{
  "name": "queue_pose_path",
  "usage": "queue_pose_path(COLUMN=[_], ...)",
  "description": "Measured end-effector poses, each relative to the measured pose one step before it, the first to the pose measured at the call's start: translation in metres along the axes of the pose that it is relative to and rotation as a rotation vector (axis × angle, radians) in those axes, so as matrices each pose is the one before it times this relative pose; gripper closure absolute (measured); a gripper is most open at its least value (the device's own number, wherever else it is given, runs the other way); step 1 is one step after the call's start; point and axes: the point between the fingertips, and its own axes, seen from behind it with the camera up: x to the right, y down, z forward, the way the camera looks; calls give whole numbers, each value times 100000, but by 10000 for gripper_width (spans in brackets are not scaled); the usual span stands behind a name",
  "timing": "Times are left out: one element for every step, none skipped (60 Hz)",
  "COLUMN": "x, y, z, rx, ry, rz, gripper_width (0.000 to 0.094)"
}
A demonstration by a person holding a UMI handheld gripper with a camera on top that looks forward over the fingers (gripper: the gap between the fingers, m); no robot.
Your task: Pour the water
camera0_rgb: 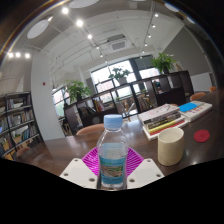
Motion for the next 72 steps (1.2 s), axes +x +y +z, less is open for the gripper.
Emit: queue_pose_path(x=[-204,148,-26,-58,-83,-136,-121,-657,-139,-95,-45,3,-58,-60,-120,-808,336,-58,-57,54,31,70,-397,335,89,68,75,81,40,79,-566,-40,52,37,124,130,158,11,14,-1,-212,231,-22,-64,-126,-113,-93,-91,-125,124,-103,-33,-17,-25,-4,0,-261,215,-20,13,70,-263,151,126,35,150,-477,340,-64,-121,-195,-476], y=[-504,-436,-628,-672,-671,-611,-613,-638,-85,-557,-550,-515,-438,-465,-461,-356,-603,-341,-352,-370,-346,-305,-221,-386,-245,-259,-231,-214,-238,-183,-126,342,-67,-153,-173,-157,-745,-147,-108,-113,-284,-656,-162,-129,-36,-32,-53,-136,-203,-90,-227,9,38,32,-10,-48,487,-372,161,178,247,604,-78,237,418,471,688,76,647,715,709,724], z=[184,264,53,111,121,184,135,149,302,120,140,172,192,181,136,-248,490,45,65,47,43,77,-189,716,-50,-16,-35,0,70,22,-582,54,-90,-28,-20,-10,305,-28,-9,-49,-252,628,-62,-72,-69,-111,-118,-140,-62,-723,1308,-100,-86,-93,-98,-15,-943,1232,-53,-31,-79,-744,953,-143,-142,-122,-355,1075,-120,-94,-53,-266], rx=[629,1181,1043,1085,1153,1054,1056,966,1398,1069,1071,998,930,949,1129,1243,1230,1252,1191,1286,1164,1077,833,1058,1017,1138,1169,1072,991,1071,911,1494,1163,1291,1129,987,435,930,979,928,962,1036,1078,878,525,382,464,810,1044,1061,792,338,132,192,344,272,301,-116,-145,-347,-557,-565,-750,-664,-794,-1176,-1142,-1882,-1925,-2088,-2212,-2040], ry=[-470,-1232,-1007,-992,-1094,-1178,-1183,-907,-658,-1173,-1088,-978,-921,-1014,-1028,-643,-997,-966,-1062,-359,-497,-591,-303,-629,-374,-423,-464,-435,-558,-503,-155,225,-282,-350,-314,-374,-986,-628,-710,-676,-460,-237,-415,-537,-563,-486,-377,-322,-236,-63,20,-35,102,201,185,-19,-235,-256,-13,193,366,205,204,458,683,891,458,1114,872,759,656,301], rz=[4194,4758,4968,4940,4951,5166,5399,5372,4450,5299,5267,5317,5317,5119,4867,4889,4920,4614,4948,5254,4920,4536,4295,3816,3540,3495,3562,3676,3597,3433,3628,2449,2956,2946,3011,3153,3960,3451,3408,3355,3300,2248,2539,2270,2161,2237,2114,1868,1562,1558,638,1127,1259,1008,595,27,188,-897,-635,-722,-814,-902,-2008,-2652,-3271,-4090,-3533,-4843,-4835,-5263,-5686,-5697], gripper_width=[646,646,648,645,646,646,646,647,648,647,647,646,648,647,647,647,648,630,625,628,626,627,627,626,623,625,630,623,625,624,624,624,624,622,624,624,624,624,623,623,619,624,624,623,622,626,624,630,627,624,627,624,622,623,622,621,628,628,626,627,625,625,626,625,625,627,629,627,627,627,620,620])
